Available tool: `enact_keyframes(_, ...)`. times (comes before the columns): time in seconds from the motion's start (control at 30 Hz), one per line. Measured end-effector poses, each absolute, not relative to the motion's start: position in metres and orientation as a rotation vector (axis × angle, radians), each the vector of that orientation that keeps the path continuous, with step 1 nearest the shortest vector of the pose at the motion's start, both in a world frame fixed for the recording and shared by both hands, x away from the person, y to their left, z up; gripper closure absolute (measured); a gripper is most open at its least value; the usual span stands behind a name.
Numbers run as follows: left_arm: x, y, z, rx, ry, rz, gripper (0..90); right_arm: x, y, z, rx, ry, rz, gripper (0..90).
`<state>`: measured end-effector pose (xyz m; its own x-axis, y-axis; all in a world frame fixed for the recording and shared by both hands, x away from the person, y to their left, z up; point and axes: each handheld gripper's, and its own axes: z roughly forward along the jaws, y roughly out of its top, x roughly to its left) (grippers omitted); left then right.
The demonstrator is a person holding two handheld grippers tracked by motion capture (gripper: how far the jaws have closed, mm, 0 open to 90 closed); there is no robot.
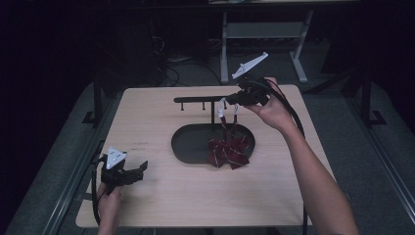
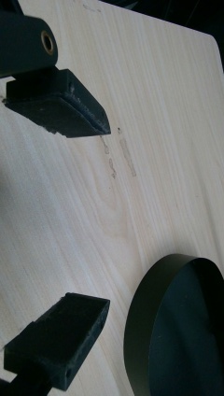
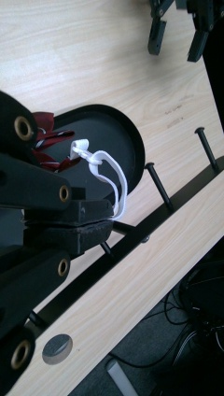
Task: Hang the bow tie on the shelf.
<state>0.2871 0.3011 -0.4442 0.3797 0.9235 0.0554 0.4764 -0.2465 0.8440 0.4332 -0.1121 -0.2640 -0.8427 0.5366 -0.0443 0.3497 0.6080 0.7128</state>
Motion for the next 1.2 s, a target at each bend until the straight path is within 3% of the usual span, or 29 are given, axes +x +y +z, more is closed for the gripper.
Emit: enact_keyframes(1.2,0.288,0.3,-0.445,1.875,1.207,0.724,13.6,0.468,-0.105,-0.255,0.771,2.579,1.04,88.1)
